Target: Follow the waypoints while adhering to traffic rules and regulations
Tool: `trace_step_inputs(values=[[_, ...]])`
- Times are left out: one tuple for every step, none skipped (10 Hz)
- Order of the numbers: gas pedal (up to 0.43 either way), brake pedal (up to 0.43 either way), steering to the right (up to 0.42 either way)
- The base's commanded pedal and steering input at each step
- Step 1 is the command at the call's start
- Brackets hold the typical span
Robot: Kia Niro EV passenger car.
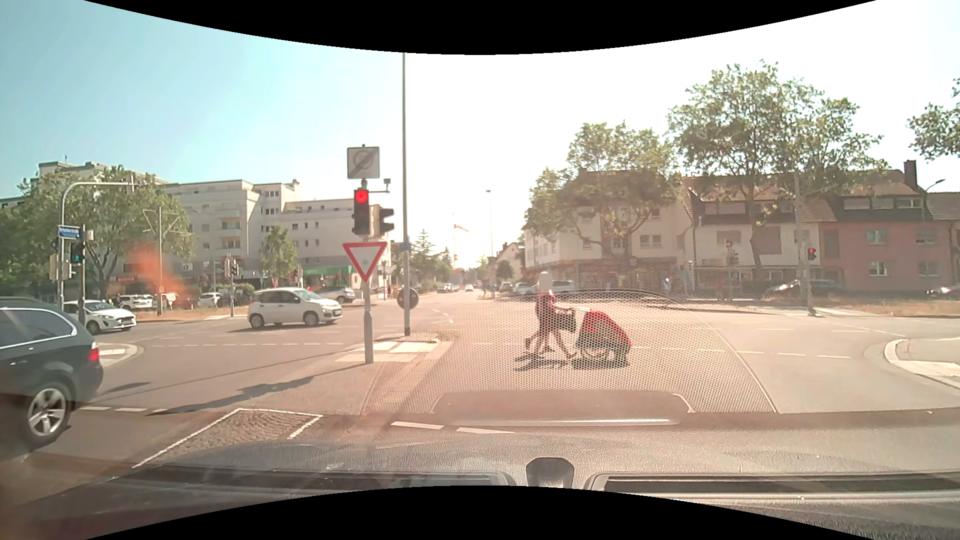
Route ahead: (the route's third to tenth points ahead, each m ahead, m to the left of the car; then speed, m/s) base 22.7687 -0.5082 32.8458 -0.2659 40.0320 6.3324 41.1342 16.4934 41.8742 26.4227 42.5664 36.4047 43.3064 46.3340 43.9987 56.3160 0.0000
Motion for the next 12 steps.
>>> trace_step_inputs(values=[[0.000, 0.293, 0.000], [0.000, 0.293, 0.000], [0.000, 0.293, 0.000], [0.000, 0.293, 0.000], [0.000, 0.293, 0.000], [0.000, 0.293, 0.000], [0.000, 0.293, 0.000], [0.000, 0.293, 0.000], [0.000, 0.293, 0.000], [0.000, 0.293, 0.000], [0.000, 0.293, 0.000], [0.000, 0.293, 0.000]])
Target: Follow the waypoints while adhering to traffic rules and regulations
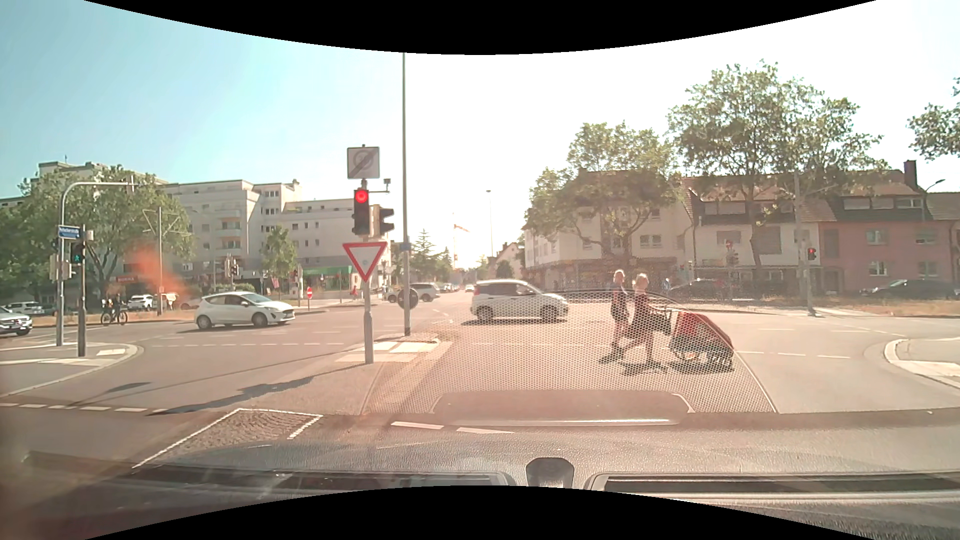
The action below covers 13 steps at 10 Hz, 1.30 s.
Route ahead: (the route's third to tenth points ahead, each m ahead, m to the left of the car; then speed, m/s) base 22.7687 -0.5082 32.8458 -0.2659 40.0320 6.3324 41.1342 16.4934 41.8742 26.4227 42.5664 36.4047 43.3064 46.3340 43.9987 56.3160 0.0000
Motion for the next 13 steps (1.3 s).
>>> trace_step_inputs(values=[[0.000, 0.293, 0.000], [0.000, 0.293, 0.000], [0.000, 0.293, 0.000], [0.000, 0.293, 0.000], [0.000, 0.293, 0.000], [0.000, 0.293, 0.000], [0.000, 0.293, -0.001], [0.000, 0.293, 0.000], [0.000, 0.293, 0.000], [0.000, 0.293, 0.000], [0.000, 0.293, 0.000], [0.000, 0.293, 0.000], [0.000, 0.293, -0.001]])
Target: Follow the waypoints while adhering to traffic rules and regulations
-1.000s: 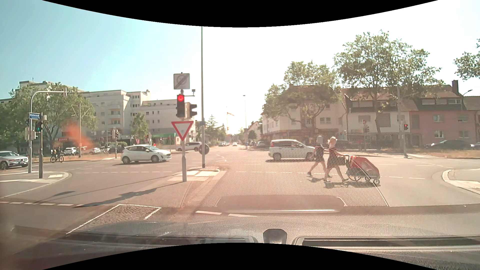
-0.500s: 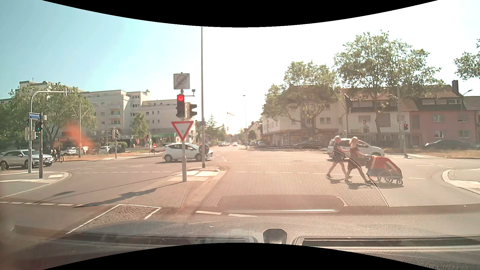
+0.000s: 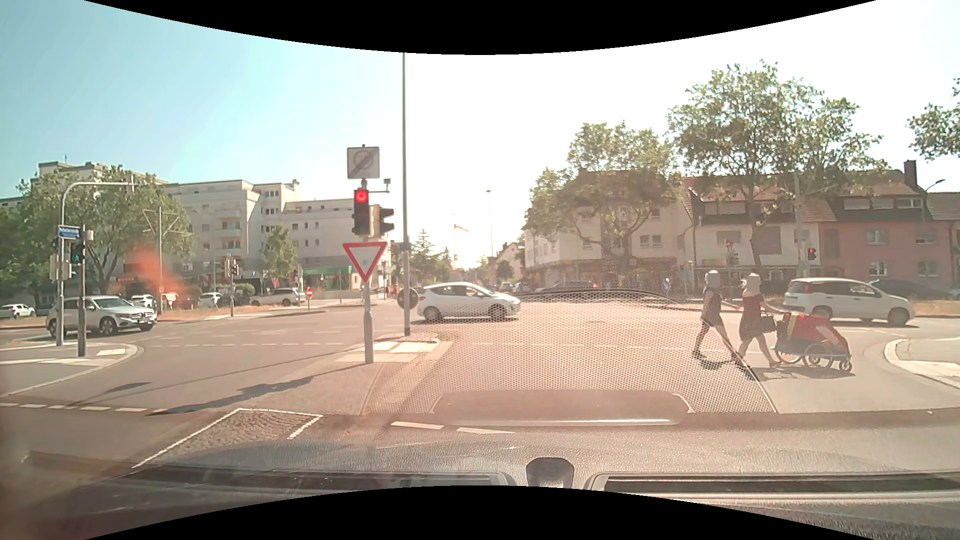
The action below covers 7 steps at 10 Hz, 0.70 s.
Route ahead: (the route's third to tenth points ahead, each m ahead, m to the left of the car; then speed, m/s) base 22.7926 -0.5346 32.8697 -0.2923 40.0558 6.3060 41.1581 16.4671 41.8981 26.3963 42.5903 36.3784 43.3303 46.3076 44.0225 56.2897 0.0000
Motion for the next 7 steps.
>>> trace_step_inputs(values=[[0.000, 0.293, -0.001], [0.000, 0.293, -0.001], [0.000, 0.293, -0.001], [0.000, 0.293, -0.001], [0.000, 0.293, 0.000], [0.000, 0.293, 0.000], [0.000, 0.293, -0.001]])
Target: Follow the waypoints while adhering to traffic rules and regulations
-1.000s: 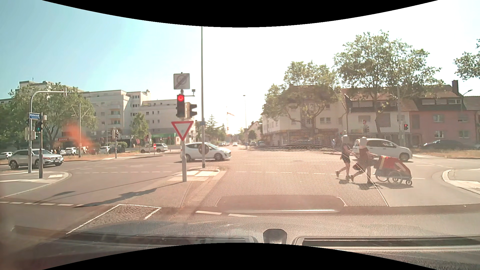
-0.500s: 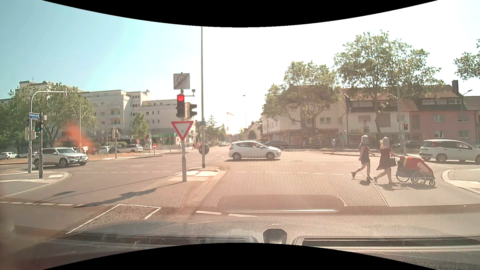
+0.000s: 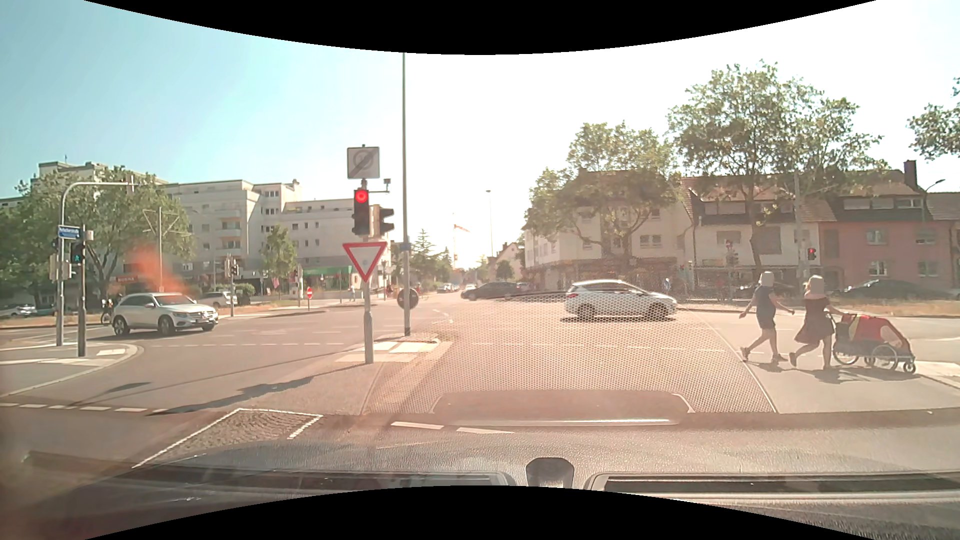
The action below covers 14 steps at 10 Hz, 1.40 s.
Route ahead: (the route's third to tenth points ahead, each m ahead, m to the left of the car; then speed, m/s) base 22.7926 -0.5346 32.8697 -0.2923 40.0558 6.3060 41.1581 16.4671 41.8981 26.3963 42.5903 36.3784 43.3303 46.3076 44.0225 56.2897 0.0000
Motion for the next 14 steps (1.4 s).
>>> trace_step_inputs(values=[[0.000, 0.293, 0.000], [0.000, 0.293, 0.000], [0.000, 0.293, -0.001], [0.000, 0.293, -0.001], [0.000, 0.293, -0.001], [0.000, 0.293, -0.001], [0.000, 0.293, -0.001], [0.000, 0.293, -0.001], [0.000, 0.293, -0.001], [0.000, 0.293, -0.001], [0.000, 0.293, -0.001], [0.000, 0.293, -0.001], [0.000, 0.293, -0.001], [0.000, 0.293, -0.001]])
